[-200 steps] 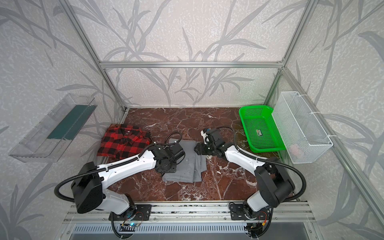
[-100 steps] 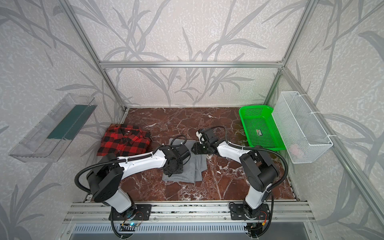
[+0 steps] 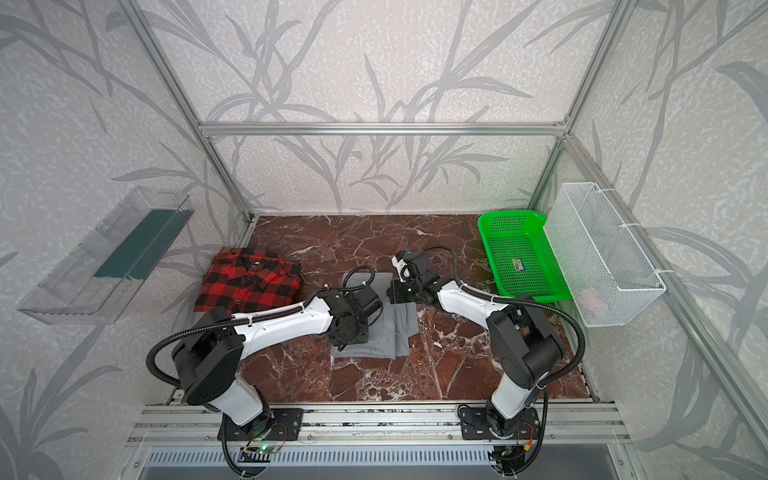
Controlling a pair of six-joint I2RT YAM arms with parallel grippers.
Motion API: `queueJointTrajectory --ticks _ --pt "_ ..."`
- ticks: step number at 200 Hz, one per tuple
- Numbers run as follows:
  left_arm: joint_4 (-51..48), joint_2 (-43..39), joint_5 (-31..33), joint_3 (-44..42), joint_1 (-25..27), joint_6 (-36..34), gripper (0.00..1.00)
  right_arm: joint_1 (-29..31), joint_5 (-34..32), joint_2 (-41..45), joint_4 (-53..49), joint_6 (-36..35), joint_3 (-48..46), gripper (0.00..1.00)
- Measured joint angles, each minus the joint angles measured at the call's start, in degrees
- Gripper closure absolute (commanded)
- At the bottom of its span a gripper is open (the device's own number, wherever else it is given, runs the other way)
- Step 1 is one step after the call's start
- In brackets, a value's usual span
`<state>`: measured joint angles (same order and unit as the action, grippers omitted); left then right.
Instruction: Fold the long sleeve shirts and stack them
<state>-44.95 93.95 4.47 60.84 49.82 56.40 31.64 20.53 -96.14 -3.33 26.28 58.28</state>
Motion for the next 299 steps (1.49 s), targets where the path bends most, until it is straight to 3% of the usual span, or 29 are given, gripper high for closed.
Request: queueJointTrajectory --ticks 54,110,164,215,251,272,299 --pt "-0.4 -0.1 -0.1 0.2 1.5 0.0 0.48 -6.1 -1.6 0.5 -1.2 0.0 -0.9 1.00" --pt "-1.2 2.0 0.2 2.7 3.0 0.0 0.48 -6.8 -6.7 -5.2 -3.1 0.0 -1.1 1.00" --pt "-5.5 3.1 3.6 5.8 2.8 -1.6 0.48 -7.6 -9.6 -5.1 -1.0 1.6 -6.1 1.00" --pt "-6.9 3.0 5.0 5.7 -2.5 -5.6 0.47 -2.7 -12.0 5.0 6.4 11.8 -19.9 1.00" --pt "-7.2 0.8 6.4 5.6 -9.0 -10.0 0.47 3.7 -12.9 11.3 3.9 20.1 -23.4 1.00" --pt "-7.6 -1.5 6.4 5.6 -9.8 -10.5 0.47 3.7 -15.8 15.9 -0.5 21.6 -23.1 0.77" --pt "-7.7 -6.0 4.6 4.6 -6.9 -9.7 0.48 1.6 -17.5 20.8 -5.8 20.9 -21.7 0.58"
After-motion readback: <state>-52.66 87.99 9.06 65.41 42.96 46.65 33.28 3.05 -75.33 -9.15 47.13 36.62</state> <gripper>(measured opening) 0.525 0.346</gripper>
